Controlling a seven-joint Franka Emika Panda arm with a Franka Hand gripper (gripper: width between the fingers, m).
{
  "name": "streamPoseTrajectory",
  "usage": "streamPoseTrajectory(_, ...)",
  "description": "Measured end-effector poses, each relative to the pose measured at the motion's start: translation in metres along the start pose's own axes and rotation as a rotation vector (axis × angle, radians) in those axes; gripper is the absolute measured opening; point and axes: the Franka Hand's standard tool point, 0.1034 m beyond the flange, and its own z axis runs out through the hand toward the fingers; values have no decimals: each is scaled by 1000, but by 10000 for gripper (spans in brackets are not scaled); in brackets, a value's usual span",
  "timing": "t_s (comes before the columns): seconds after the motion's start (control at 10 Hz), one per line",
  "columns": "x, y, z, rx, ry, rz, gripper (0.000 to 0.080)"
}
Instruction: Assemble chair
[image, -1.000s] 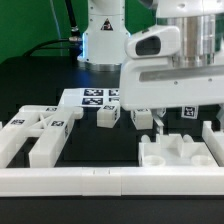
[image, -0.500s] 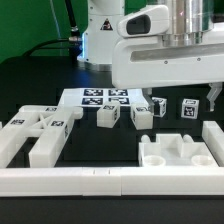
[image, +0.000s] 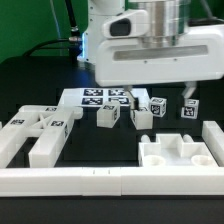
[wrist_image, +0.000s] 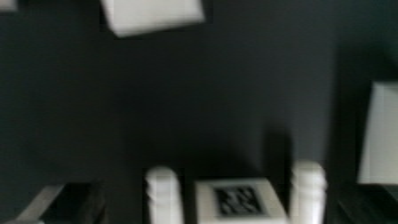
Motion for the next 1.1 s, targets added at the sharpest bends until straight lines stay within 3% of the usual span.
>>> streamPoseTrajectory(0.4,-5,3,1,-2,-36,-14,648)
streamPoseTrajectory(0.6,-12,6,8,-7,-169,-15,648)
streamPoseTrajectory(0.7,-18,8,10,-47,-292,-53,648)
streamPoseTrajectory(0.8,-16,4,11,-80,-328,-90,648)
streamPoseTrajectory(0.9,-26,-2,9,-97,-429,-110,648)
streamPoseTrajectory(1.1,-25,-3,12,-104,-527,-112,648)
